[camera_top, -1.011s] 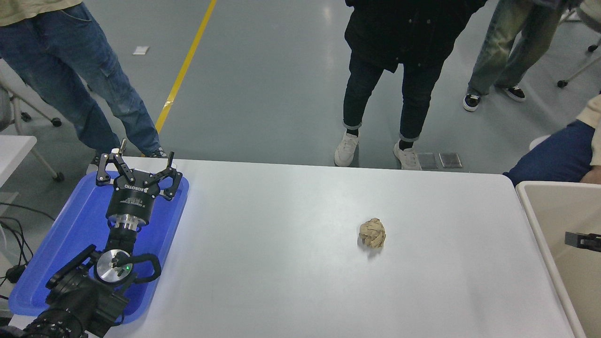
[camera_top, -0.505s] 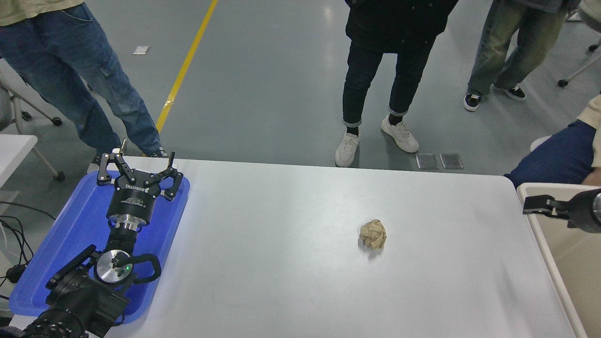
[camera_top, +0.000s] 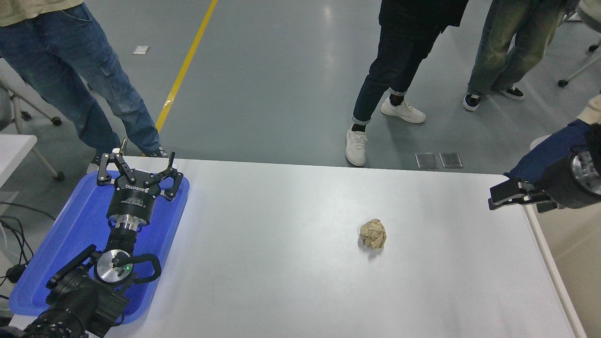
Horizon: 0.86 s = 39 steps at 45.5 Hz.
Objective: Pick up foil plate and place in dustbin
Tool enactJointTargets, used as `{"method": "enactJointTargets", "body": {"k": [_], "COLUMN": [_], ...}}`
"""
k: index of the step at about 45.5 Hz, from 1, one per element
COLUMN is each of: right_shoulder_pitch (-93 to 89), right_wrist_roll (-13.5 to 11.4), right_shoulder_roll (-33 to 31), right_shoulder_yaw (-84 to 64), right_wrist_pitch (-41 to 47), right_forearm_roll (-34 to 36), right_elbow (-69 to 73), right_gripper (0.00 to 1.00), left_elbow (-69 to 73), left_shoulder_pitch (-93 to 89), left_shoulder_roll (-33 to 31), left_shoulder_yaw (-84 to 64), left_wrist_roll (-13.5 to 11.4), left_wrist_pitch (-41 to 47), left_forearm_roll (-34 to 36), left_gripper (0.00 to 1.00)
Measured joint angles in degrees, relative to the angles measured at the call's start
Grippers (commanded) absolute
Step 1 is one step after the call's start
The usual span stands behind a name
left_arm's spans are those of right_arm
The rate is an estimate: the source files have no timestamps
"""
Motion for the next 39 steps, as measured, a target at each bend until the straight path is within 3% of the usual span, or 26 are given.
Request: {"method": "enactJointTargets", "body": {"k": [17, 39], "right_shoulder_pitch": [15.7, 27.4], "right_wrist_roll": [-0.2, -0.3], "right_shoulder_roll": [14.1, 17.4], "right_shoulder_yaw": [-2.5, -6.1], "right_wrist_pitch": [10.3, 12.0], "right_forearm_roll": [15.3, 20.8], "right_elbow": [4.6, 11.1], "right_gripper": [1.00, 1.00], "left_elbow": [0.0, 0.0], "left_shoulder_pitch": [0.0, 0.0], "left_shoulder_roll": [0.0, 0.0], "left_shoulder_yaw": [0.0, 0.0], "left_wrist_roll": [-0.1, -0.2], "left_wrist_pitch": [0.0, 0.0], "left_forearm_roll": [-0.1, -0.1], "left_gripper": [1.00, 1.00]}}
